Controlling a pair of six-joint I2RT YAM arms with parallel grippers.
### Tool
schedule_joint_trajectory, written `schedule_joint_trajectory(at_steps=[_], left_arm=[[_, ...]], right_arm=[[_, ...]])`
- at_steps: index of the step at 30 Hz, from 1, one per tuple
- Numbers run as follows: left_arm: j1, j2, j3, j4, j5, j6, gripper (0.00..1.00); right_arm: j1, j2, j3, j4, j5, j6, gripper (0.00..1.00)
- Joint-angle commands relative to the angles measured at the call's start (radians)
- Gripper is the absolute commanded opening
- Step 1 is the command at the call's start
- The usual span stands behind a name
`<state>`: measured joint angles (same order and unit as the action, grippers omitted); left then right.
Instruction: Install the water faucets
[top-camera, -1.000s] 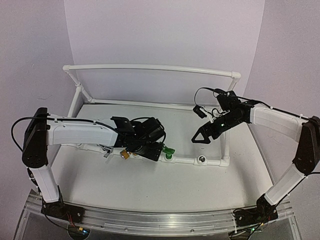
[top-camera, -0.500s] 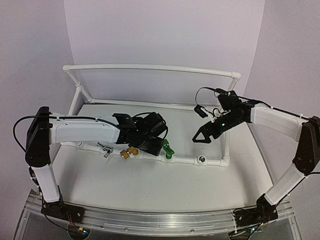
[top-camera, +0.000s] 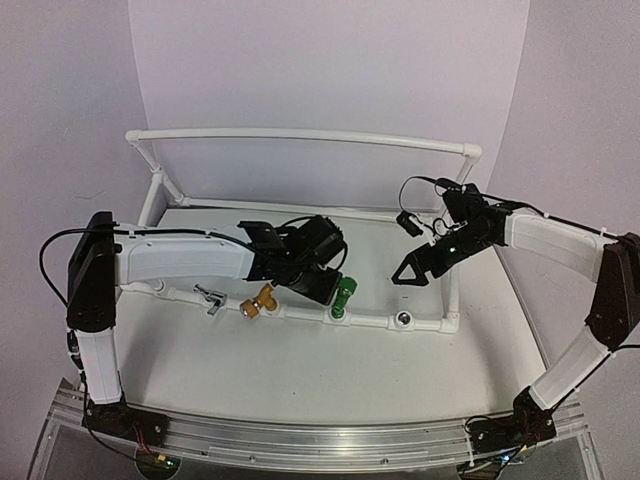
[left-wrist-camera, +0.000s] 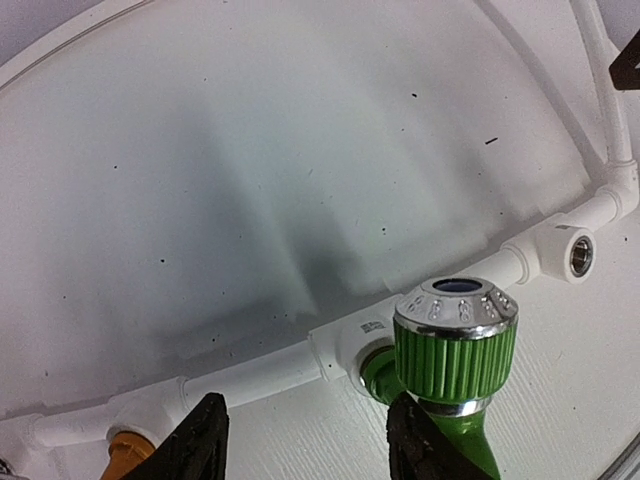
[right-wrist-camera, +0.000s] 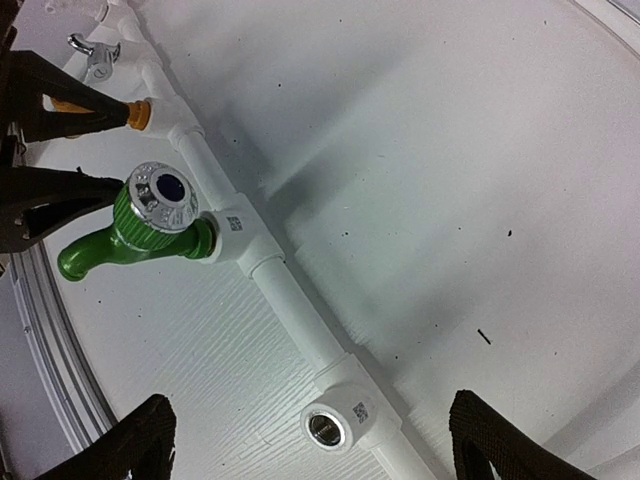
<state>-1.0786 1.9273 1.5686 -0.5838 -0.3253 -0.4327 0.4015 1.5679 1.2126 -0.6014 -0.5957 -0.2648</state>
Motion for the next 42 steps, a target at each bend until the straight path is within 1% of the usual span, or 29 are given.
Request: schedule_joint_trajectory(at_steps=[1,7,15,23,29,34,42], left_arm=[[0.005,0.024,0.077,0.012,0.026,0.05,0.54],[0.004,0.052,0.119,-0.001,0.074,0.075,0.52],[-0.007,0.095,0.188,-0.031,0.109,0.115,0.49],[-0.061,0.18,0.32,-0.125,0.093,0.176,0.48],[-0.08,0.222,0.377,-0.186,0.056,0.178,0.48],[-0.1,0.246,0.41,-0.226,0.064,0.194,0.48],[-0.135,0.267,0.443,-0.27,0.11,0.196,0.41]], right_arm=[[-0.014,-0.042,-0.015,-0.012,-0.003,-0.015,0.92],[-0.034,-0.053,-0.033,-0.011,-0.015,-0.015,0.91],[-0.096,-0.064,-0.063,-0.008,-0.055,-0.009,0.91],[-0.128,-0.079,-0.086,-0.005,-0.073,-0.002,0.91],[-0.13,-0.083,-0.091,-0.005,-0.081,0.003,0.91],[-0.131,-0.093,-0.094,-0.006,-0.078,0.006,0.91],[-0.133,-0.098,-0.097,-0.006,-0.075,0.006,0.9]])
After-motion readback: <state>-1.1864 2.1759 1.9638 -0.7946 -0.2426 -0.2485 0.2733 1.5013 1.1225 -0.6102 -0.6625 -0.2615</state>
